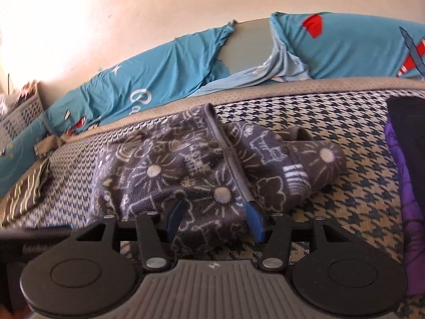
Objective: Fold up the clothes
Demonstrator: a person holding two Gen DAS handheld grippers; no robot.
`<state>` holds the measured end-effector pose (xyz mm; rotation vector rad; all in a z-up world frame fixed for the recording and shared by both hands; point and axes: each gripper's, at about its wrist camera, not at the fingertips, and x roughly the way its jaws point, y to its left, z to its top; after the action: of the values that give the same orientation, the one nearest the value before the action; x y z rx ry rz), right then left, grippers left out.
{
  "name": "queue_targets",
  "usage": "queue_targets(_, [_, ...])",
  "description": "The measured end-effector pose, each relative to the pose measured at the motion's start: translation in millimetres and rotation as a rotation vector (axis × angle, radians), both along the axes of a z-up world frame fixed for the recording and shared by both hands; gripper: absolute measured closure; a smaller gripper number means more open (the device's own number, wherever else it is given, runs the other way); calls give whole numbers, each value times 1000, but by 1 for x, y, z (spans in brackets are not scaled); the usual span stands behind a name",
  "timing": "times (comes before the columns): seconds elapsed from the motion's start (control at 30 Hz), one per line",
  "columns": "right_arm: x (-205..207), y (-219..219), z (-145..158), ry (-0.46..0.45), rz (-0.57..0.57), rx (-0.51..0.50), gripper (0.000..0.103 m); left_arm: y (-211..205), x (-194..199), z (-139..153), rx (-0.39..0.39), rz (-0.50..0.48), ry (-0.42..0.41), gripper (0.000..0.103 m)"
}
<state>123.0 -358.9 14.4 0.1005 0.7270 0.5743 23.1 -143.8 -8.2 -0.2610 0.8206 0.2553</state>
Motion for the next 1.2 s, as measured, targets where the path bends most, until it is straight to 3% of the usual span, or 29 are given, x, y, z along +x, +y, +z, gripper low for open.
queue_targets(0.2, [-3,-13,6,-17,-68,9,51,-3,-1,-9,-25,5,24,0])
queue_targets(0.53, [-6,0,1,-10,-45,-20,51,4,0,-33,-95,26,69,0])
queue_targets(0.77, [-1,28,-20,-1,-51,-167,49,0,1,-38,-59,3,76,0])
queue_targets(0.9, [1,28,-22,8,-64,-168,47,-5,2,-41,-15,-18,86,0])
queue_targets(1.0, [5,23,-28,39,-84,-148,43,-19,6,-46,88,-58,120,0])
queue_targets(1.2, [9,15,-33,73,-114,-115,35,-17,4,-47,74,-42,108,0])
